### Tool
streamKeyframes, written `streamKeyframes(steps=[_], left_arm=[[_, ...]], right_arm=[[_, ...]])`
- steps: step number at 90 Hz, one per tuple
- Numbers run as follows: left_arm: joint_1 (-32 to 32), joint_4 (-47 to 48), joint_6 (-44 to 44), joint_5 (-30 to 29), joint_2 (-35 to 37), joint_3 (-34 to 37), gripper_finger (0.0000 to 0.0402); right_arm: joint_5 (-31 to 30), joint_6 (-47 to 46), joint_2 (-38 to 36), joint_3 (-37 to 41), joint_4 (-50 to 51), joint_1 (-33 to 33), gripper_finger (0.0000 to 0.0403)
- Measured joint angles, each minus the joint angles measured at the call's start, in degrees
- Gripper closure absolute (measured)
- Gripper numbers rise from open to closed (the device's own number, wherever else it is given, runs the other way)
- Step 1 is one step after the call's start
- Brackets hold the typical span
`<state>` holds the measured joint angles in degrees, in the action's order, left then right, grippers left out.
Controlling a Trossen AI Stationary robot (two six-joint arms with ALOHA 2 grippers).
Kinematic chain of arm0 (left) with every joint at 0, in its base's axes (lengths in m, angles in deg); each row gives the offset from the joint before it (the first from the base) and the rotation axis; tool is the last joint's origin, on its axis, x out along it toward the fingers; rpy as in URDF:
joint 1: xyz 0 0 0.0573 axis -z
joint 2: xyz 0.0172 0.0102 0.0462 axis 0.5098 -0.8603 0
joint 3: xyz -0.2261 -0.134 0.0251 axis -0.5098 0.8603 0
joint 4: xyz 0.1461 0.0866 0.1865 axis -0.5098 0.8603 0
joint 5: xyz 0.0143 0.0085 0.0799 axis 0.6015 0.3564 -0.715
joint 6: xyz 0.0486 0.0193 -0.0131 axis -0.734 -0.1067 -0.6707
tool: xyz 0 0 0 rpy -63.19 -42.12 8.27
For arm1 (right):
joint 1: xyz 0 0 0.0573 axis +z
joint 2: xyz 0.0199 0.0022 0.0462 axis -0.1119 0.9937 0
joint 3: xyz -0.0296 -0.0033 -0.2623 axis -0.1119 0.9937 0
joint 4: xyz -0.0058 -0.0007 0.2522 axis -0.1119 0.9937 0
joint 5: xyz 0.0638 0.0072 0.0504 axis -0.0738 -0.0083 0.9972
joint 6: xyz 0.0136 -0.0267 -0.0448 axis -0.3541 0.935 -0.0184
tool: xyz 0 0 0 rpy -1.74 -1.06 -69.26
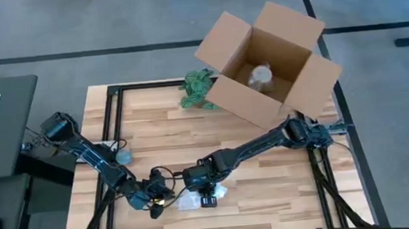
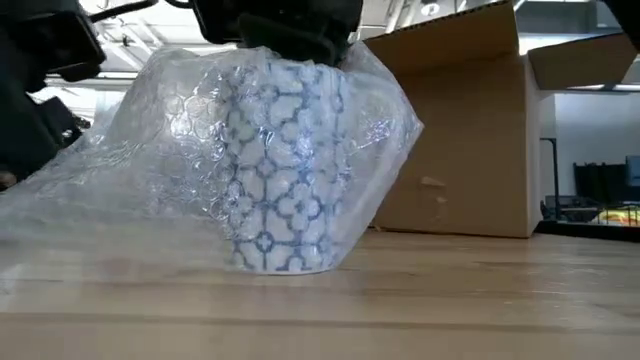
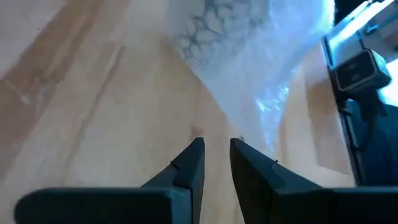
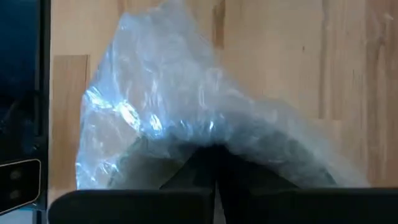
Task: Wrap mug
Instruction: Wrap the blue mug
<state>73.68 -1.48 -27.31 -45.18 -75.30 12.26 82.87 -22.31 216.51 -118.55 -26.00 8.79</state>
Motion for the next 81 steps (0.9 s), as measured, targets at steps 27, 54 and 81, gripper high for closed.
streamKeyframes(steps=[27, 54, 81], left_arm=[[-1.97, -4.42, -3.29, 0.00, 0.00, -0.06, 0.0344], [-1.95, -4.38, -3.44, 0.04, 0.00, -0.15, 0.0344], [-1.95, -4.39, -3.55, 0.04, 0.00, -0.15, 0.0344]], right_arm=[[-1.64, 0.54, -0.64, -4.59, 4.24, 0.89, 0.0403], [-2.21, 4.34, -1.48, -18.28, 17.96, 3.65, 0.0403], [-7.87, -2.40, -0.67, -18.33, 24.15, 5.00, 0.0403]])
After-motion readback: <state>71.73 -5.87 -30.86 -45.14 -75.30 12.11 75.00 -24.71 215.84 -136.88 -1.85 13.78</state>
